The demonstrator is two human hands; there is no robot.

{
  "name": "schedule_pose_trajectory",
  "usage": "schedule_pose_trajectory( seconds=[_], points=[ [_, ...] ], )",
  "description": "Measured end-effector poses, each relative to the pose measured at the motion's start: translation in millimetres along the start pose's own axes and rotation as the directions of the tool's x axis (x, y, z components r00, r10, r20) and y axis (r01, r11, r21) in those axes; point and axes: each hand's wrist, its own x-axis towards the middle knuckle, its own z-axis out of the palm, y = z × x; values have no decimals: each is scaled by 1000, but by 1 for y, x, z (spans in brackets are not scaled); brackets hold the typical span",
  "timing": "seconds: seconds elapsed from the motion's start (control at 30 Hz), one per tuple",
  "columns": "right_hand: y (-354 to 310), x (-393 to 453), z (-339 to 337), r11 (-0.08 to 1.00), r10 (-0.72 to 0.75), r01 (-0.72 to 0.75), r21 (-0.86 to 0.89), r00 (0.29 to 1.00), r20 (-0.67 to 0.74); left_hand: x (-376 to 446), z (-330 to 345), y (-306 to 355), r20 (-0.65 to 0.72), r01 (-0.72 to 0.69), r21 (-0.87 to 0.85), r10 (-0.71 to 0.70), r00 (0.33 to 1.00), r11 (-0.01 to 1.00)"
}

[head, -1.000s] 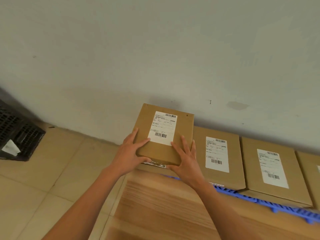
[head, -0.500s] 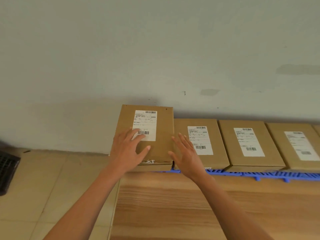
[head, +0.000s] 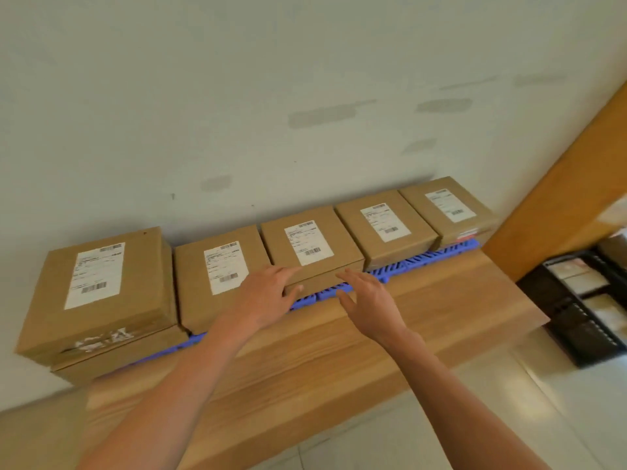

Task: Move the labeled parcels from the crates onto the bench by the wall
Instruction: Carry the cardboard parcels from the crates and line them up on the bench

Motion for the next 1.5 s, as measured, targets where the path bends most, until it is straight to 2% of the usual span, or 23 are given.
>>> schedule_pose_trajectory(
  seconds=[0.27,0.37,0.5,0.63,0.8,1.03,1.2,1.27,1.4,1.5],
  points=[
    [156,-119,-120,961,270,-275,-8,951,-149,51,66,211,145,-253,47,244,959,966],
    [203,-160,-153,919,386,-393,5,901,-198,72,94,280,213,-390,87,366,906,917],
    [257,-208,-183,854,511,-519,46,816,-271,91,127,364,289,-526,41,493,820,850],
    [310,-243,-203,777,620,-623,91,732,-282,112,162,436,342,-646,11,604,720,763],
    [379,-259,-225,695,708,-711,107,649,-280,148,212,503,407,-696,-56,653,639,716],
    [482,-243,-266,577,808,-803,146,537,-240,238,276,593,449,-704,-126,673,588,699],
    [546,-239,-302,497,860,-843,204,448,-245,284,311,661,504,-743,-160,701,505,650],
    [556,-236,-309,499,860,-842,203,453,-237,293,314,674,496,-753,-157,710,499,639],
    [613,-237,-336,454,885,-849,271,395,-246,324,337,742,512,-788,-169,736,443,592],
    [646,-237,-350,457,884,-847,273,399,-244,344,349,779,504,-804,-175,753,423,569]
  ],
)
